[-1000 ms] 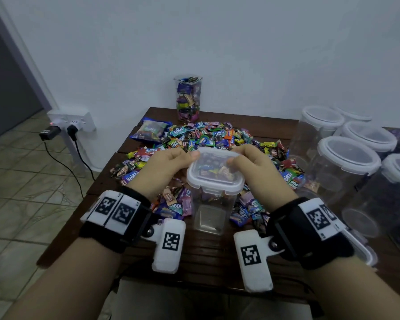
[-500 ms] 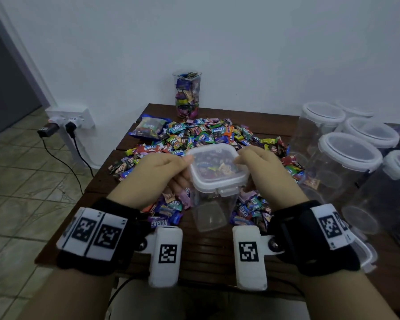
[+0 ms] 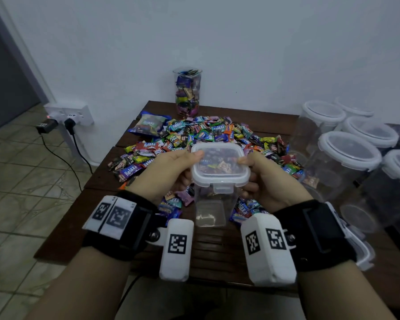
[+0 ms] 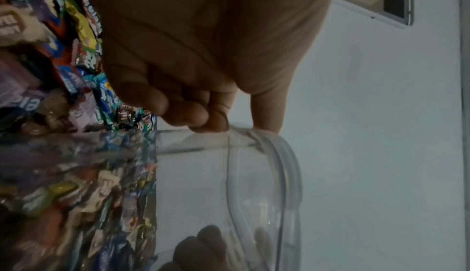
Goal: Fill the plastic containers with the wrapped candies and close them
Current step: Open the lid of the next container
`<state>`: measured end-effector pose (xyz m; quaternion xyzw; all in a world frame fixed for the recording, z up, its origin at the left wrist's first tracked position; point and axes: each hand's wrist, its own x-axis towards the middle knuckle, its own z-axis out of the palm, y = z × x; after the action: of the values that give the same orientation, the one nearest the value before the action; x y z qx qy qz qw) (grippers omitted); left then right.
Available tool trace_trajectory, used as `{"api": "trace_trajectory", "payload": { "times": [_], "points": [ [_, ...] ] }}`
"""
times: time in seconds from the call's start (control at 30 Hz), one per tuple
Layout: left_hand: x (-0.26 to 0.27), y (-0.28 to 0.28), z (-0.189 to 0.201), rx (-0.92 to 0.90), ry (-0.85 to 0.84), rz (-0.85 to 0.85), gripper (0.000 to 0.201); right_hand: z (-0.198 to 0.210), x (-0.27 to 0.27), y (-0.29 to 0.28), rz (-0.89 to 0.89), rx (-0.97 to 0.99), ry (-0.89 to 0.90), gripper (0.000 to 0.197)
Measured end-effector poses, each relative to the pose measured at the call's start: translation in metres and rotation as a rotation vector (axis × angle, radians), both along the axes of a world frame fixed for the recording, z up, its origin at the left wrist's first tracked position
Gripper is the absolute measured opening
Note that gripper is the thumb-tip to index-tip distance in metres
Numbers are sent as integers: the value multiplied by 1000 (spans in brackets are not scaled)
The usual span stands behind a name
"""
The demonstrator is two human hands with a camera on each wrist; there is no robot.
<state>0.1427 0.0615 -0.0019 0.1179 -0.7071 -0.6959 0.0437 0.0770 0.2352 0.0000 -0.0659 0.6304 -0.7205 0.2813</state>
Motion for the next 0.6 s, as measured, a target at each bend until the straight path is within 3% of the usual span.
{"api": "trace_trajectory", "payload": {
  "times": [0.13, 0.3, 0.4, 0.53, 0.6],
  "points": [
    [-1, 3, -2, 81, 13, 16, 32, -1, -2, 0, 36, -41, -24, 24],
    [-2, 6, 1, 74, 51, 74, 33, 1, 0, 2, 25, -83, -34, 28],
    [2, 5, 0, 23, 82, 55, 29, 5, 3, 1, -40, -88, 18, 42],
    [11, -5, -10, -116, 97, -62, 45, 9, 5, 5, -52, -15, 77, 35],
    [17, -6, -14, -126, 100, -175, 66, 10, 5, 8, -41, 41, 138, 37]
  ]
}}
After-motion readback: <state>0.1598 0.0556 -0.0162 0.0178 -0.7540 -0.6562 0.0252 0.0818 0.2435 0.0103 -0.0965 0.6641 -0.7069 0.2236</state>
